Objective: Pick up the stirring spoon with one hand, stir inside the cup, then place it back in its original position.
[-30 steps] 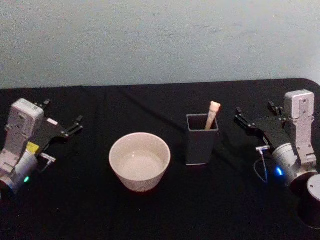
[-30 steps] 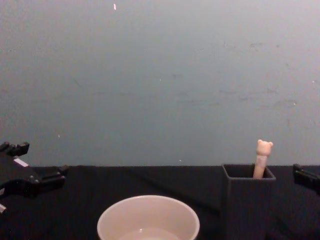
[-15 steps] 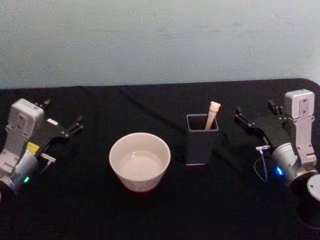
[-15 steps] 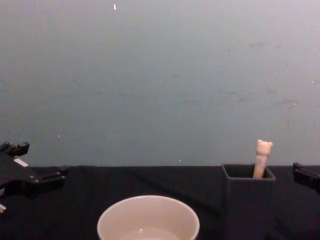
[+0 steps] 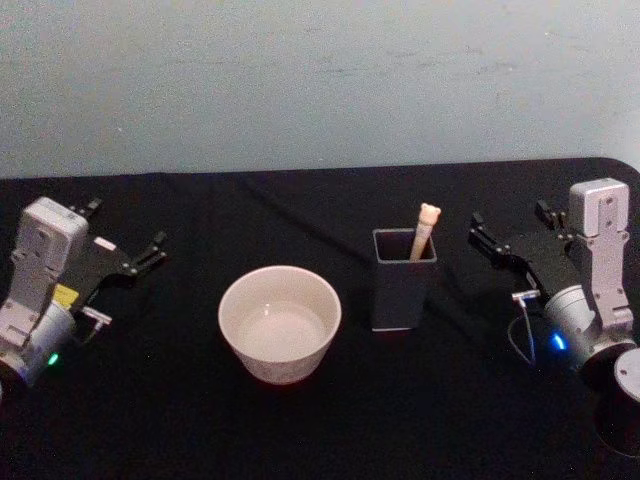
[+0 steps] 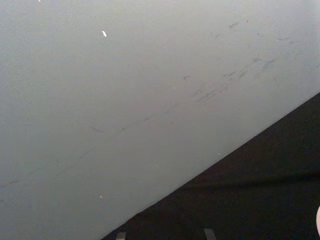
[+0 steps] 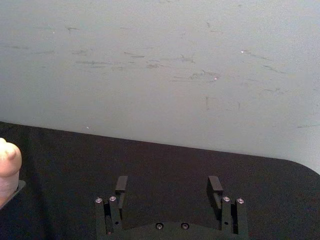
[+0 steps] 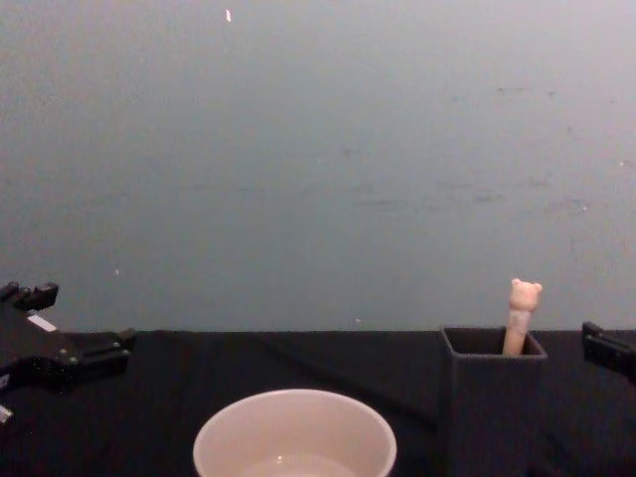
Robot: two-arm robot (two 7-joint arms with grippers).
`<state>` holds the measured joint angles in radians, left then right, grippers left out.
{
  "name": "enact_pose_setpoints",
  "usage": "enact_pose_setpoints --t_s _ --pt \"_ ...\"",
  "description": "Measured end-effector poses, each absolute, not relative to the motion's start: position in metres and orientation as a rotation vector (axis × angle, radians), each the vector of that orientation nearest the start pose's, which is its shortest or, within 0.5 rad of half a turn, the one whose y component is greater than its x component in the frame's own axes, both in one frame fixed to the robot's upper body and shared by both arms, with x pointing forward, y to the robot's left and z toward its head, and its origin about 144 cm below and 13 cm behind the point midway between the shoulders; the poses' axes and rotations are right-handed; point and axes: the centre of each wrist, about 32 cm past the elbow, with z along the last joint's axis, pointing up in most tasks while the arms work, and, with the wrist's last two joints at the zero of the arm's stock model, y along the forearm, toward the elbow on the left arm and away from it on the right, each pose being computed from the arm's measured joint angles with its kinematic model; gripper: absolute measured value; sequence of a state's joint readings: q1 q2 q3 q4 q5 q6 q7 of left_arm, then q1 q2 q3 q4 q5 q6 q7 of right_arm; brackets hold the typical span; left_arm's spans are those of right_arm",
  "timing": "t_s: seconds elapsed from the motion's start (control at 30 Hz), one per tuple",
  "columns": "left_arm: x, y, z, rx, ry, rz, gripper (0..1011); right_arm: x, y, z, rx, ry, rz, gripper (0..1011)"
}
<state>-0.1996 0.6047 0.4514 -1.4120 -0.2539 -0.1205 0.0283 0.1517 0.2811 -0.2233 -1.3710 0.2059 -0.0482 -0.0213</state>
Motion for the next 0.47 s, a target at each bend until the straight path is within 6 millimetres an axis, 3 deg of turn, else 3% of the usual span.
enact_pose_setpoints --t_s 0.47 --pt "0.4886 0.3097 1.1398 0.304 -0.285 1.248 1001 0.4952 -0.2594 1.1258 -0.117 -0.047 -1.428 1002"
